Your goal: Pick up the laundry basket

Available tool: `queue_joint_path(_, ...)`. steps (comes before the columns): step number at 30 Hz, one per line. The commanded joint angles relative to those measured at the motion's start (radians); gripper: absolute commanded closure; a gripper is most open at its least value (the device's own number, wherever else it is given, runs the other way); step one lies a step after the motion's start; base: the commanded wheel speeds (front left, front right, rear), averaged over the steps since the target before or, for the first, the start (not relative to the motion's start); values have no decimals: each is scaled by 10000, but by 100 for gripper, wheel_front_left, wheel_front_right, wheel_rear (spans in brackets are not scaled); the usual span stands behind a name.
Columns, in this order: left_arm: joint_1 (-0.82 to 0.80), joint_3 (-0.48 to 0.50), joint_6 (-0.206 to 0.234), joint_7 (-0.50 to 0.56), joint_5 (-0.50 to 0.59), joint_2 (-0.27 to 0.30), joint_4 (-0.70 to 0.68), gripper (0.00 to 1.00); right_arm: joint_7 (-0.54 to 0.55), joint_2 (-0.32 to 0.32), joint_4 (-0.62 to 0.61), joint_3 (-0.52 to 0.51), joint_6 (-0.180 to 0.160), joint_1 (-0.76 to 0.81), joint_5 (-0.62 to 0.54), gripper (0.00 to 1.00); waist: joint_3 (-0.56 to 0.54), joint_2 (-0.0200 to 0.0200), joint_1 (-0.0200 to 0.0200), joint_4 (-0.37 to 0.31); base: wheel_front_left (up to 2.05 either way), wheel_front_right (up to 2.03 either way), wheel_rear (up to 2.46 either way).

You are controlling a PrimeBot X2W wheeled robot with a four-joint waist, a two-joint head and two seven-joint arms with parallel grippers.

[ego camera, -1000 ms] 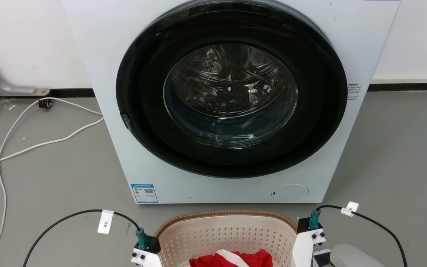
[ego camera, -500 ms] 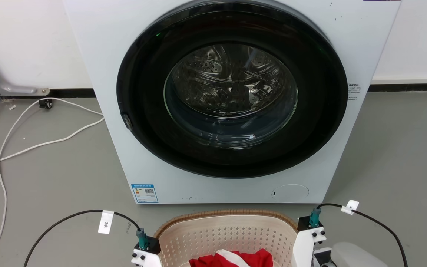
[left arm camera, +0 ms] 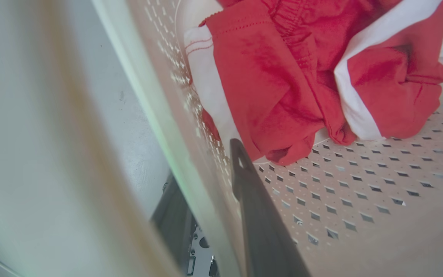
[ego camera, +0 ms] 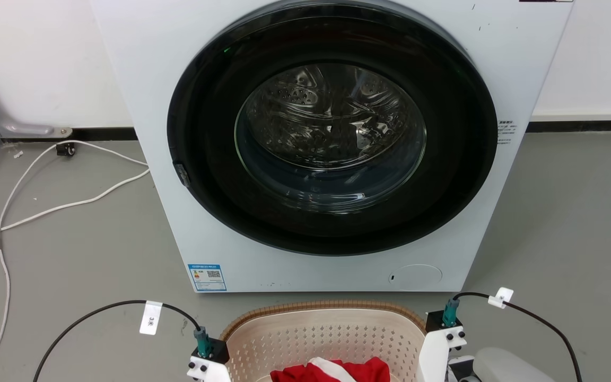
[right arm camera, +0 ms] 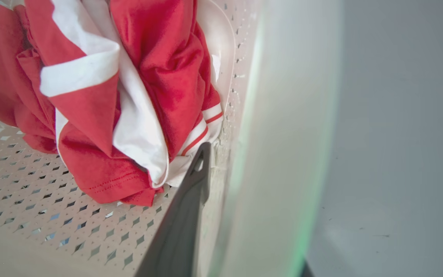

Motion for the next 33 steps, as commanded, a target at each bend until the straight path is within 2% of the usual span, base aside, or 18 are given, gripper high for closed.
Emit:
queue_joint_path(1,-143,-50,-138,13,129,214,-3,100,86,-140,69,169,138,-60,-126,100,-3,0,0,-3,0,0,0)
queue_joint_path(33,-200,-48,-134,53,311,249,-20,100,121,-216,238,462,138,-102,239,100,-40,0,0,-30,0,0,0)
